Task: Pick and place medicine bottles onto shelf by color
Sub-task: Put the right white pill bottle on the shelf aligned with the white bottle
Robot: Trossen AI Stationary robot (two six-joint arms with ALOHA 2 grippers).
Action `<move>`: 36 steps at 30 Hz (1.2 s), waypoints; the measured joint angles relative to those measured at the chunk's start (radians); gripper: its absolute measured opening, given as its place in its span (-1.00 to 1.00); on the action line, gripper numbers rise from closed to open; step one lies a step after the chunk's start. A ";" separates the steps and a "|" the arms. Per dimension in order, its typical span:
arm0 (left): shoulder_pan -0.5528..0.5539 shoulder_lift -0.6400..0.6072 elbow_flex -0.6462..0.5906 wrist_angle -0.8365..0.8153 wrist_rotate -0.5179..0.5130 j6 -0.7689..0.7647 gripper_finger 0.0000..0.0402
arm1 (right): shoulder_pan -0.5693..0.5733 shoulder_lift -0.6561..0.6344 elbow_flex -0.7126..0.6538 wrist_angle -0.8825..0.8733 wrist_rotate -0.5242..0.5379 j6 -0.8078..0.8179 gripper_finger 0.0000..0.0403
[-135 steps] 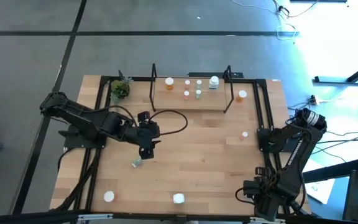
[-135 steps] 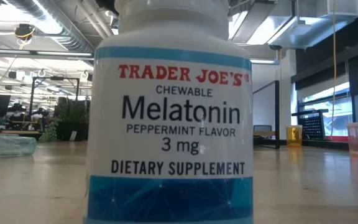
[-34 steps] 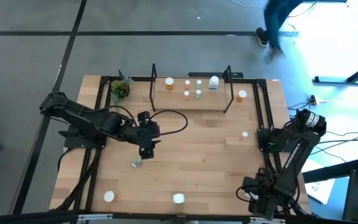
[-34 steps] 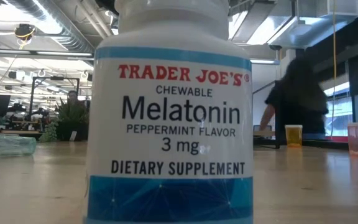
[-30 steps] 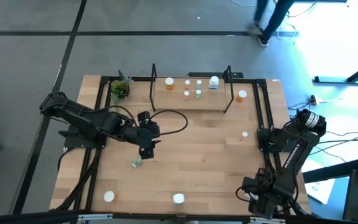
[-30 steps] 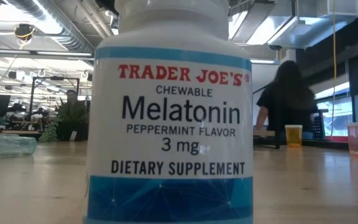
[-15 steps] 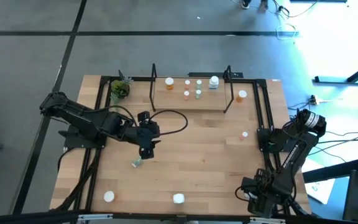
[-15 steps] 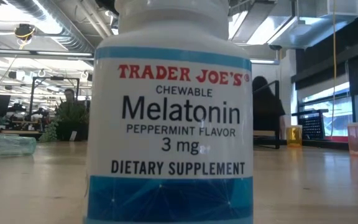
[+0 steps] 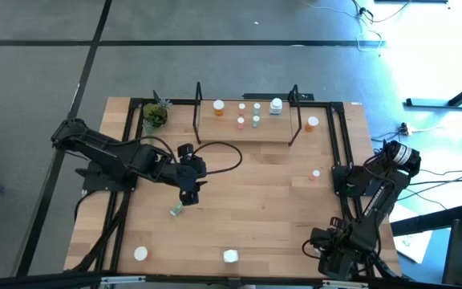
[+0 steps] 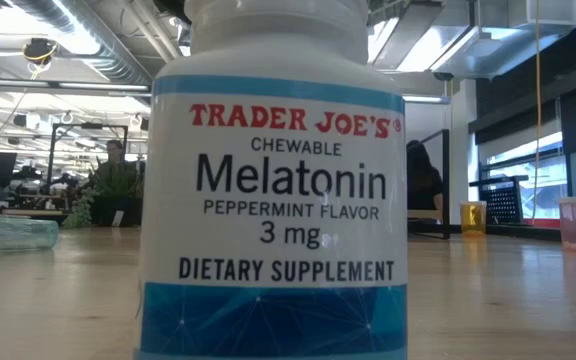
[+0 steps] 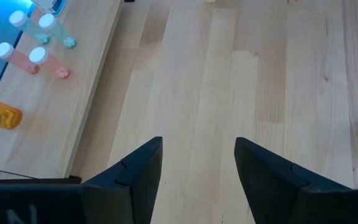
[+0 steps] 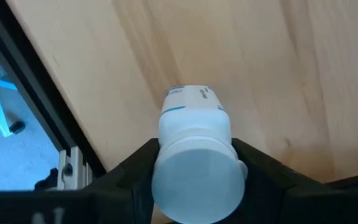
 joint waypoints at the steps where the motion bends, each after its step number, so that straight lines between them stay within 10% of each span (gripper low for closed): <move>1: 0.000 0.000 0.000 0.000 0.000 0.000 -0.03 | -0.007 0.000 0.000 0.000 0.002 -0.001 -0.13; 16: 0.011 0.000 0.000 0.044 0.000 -0.009 -0.03 | -0.185 -0.002 0.145 -0.137 0.004 -0.246 -0.11; 36: -0.007 -0.005 0.000 0.070 -0.078 -0.061 -0.03 | -0.835 -0.003 0.564 -0.471 0.120 -1.313 -0.09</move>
